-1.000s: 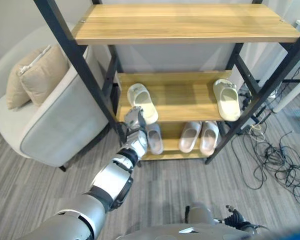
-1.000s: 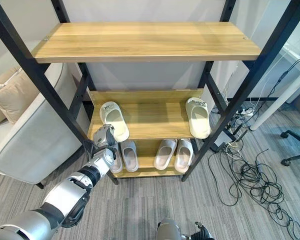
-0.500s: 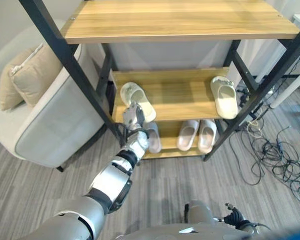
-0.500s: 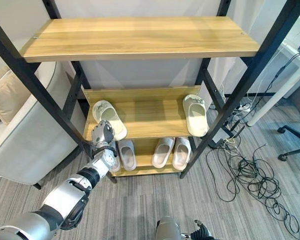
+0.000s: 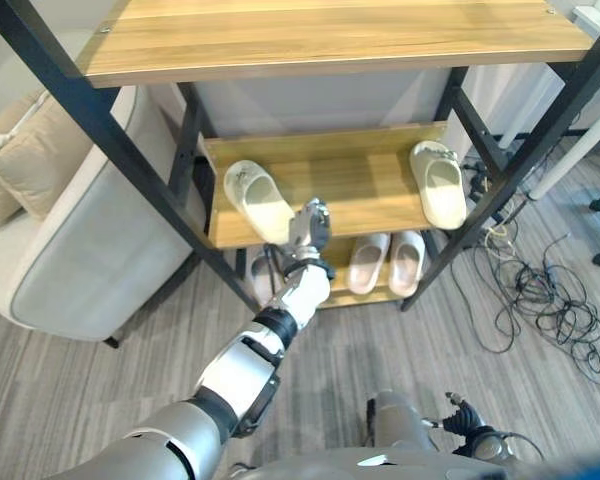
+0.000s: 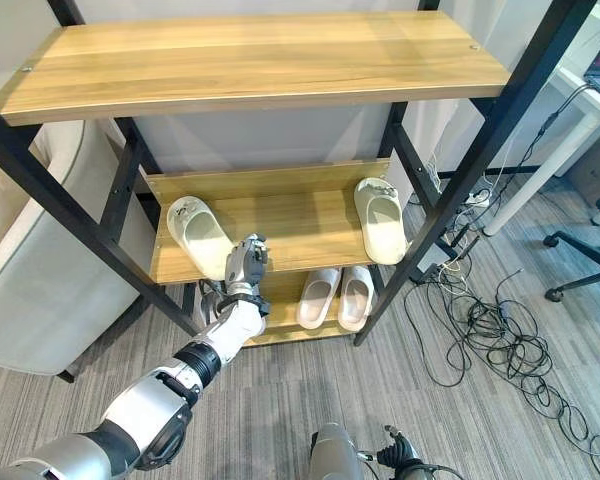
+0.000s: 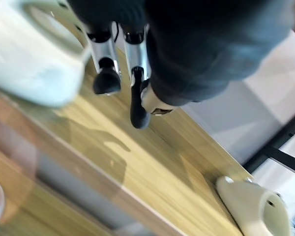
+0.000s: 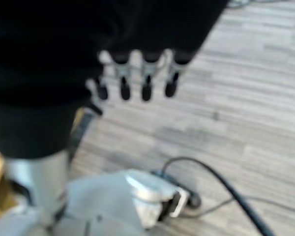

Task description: Arrange the slippers neatly on the shoe rack.

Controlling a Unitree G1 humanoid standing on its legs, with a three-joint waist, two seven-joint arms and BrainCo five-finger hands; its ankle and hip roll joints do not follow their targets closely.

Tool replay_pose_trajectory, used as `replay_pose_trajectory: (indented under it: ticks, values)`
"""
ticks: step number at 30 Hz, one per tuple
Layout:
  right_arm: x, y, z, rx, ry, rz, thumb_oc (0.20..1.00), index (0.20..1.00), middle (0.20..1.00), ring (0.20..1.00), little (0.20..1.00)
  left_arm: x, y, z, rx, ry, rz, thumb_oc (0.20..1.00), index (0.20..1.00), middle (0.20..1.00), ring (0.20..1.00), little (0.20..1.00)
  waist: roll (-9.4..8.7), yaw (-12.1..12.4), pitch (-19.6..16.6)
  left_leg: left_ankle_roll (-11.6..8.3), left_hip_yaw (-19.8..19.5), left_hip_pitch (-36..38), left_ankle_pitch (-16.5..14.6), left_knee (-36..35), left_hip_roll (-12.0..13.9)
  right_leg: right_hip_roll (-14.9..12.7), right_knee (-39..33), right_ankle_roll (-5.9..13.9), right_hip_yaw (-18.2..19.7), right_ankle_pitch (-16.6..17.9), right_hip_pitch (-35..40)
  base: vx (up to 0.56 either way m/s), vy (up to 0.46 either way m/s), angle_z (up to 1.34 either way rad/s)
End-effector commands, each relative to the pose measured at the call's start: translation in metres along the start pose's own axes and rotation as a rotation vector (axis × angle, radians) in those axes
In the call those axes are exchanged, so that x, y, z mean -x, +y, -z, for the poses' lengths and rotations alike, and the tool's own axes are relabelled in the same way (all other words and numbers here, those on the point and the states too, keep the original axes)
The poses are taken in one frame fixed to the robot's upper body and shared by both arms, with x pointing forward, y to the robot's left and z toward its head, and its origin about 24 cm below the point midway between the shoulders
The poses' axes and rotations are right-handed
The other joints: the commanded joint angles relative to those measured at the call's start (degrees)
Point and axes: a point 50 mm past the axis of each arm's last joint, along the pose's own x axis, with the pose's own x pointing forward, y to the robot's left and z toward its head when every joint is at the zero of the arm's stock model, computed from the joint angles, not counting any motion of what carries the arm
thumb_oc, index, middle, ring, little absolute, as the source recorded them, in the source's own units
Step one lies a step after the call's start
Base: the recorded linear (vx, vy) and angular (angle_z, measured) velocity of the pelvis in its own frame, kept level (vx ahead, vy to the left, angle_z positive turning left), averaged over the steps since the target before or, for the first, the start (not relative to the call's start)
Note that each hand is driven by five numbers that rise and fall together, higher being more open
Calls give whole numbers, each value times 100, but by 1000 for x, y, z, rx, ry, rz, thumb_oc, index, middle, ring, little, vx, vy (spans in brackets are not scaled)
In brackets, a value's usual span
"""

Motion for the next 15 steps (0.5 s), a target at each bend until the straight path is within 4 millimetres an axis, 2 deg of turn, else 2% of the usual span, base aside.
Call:
replay_pose_trajectory:
  ticks: [1, 2, 3, 4, 5, 7, 15]
  values:
    - [-6, 2, -24, -49, -57, -1, 1000, 1000, 1000, 1000, 1000, -25, 23, -38, 23, -187, -86, 200, 200, 200, 200, 200, -257, 70, 184, 53, -120, -513, -1274, 1606, 99, -168, -1688, 699, 103, 1330, 661, 0, 0, 0]
    - [-6, 1, -24, -49, -57, -1, 1000, 1000, 1000, 1000, 1000, -25, 23, -38, 23, -188, -86, 200, 200, 200, 200, 200, -256, 71, 184, 53, -120, -515, -1274, 1607, 100, -168, -1687, 699, 103, 1330, 659, 13, -32, -1]
    - [-5, 4, -21, -61, -50, -3, 1000, 1000, 1000, 1000, 1000, -23, 20, -37, 17, -180, -96, 307, 307, 307, 307, 307, -263, 65, 178, 52, -163, -551, -1280, 1641, 113, -175, -1682, 705, 84, 1331, 663, 23, -44, 0]
    - [-5, 4, -19, -63, -45, -3, 1000, 1000, 1000, 1000, 1000, -23, 21, -37, 23, -174, -112, 551, 551, 551, 551, 551, -273, 78, 170, 50, -187, -550, -1272, 1627, 119, -176, -1699, 707, 58, 1334, 685, 31, -49, 0]
    - [-5, 3, -18, -64, -44, -1, 1000, 1000, 1000, 1000, 1000, -23, 21, -37, 18, -172, -115, 1000, 1000, 1000, 1000, 1000, -276, 87, 161, 53, -199, -547, -1268, 1619, 114, -179, -1716, 709, 39, 1337, 705, 0, 0, 0]
    - [-4, 3, -17, -67, -41, 1, 1000, 1000, 1000, 1000, 1000, -24, 23, -38, 24, -176, -120, 1000, 1000, 1000, 1000, 1000, -275, 96, 157, 60, -213, -532, -1263, 1592, 100, -179, -1724, 707, 24, 1336, 724, 0, 0, 0]
    - [-3, 9, -12, -78, -17, -17, 1000, 1000, 1000, 1000, 1000, -31, 48, -80, 129, -366, -113, 1000, 1000, 1000, 1000, 1000, -254, 199, 86, 89, -290, -425, -1174, 1450, -22, -235, -1796, 732, -165, 1322, 974, 31, -5, 5]
